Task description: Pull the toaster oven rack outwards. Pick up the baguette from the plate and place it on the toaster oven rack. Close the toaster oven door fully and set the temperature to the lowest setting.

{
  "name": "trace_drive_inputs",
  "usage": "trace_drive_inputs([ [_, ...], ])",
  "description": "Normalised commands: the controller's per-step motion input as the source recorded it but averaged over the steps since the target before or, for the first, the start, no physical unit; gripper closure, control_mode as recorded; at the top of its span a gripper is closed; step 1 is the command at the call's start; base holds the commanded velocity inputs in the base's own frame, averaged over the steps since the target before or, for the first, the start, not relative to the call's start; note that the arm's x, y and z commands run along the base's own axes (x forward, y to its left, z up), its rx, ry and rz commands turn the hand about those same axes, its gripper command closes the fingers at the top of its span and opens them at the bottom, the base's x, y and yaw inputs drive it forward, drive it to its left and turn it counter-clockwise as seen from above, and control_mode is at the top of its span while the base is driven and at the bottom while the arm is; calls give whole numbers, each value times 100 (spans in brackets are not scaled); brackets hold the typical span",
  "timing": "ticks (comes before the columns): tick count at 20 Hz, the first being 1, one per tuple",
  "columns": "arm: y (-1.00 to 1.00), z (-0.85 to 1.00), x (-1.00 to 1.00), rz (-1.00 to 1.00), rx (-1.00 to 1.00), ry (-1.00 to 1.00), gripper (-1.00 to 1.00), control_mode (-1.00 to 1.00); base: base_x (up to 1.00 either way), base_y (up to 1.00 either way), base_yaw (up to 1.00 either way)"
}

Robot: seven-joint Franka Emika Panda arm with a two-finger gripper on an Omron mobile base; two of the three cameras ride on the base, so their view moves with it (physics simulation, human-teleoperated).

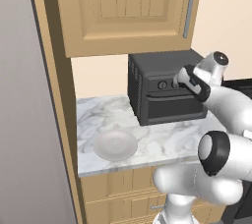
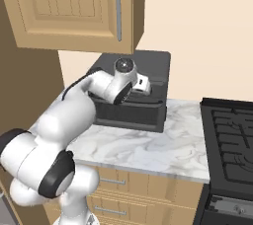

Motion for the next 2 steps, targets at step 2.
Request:
trace_drive_inputs([
  [2,0,-9,21,15,-55,-9,100,-100,0,0,0],
])
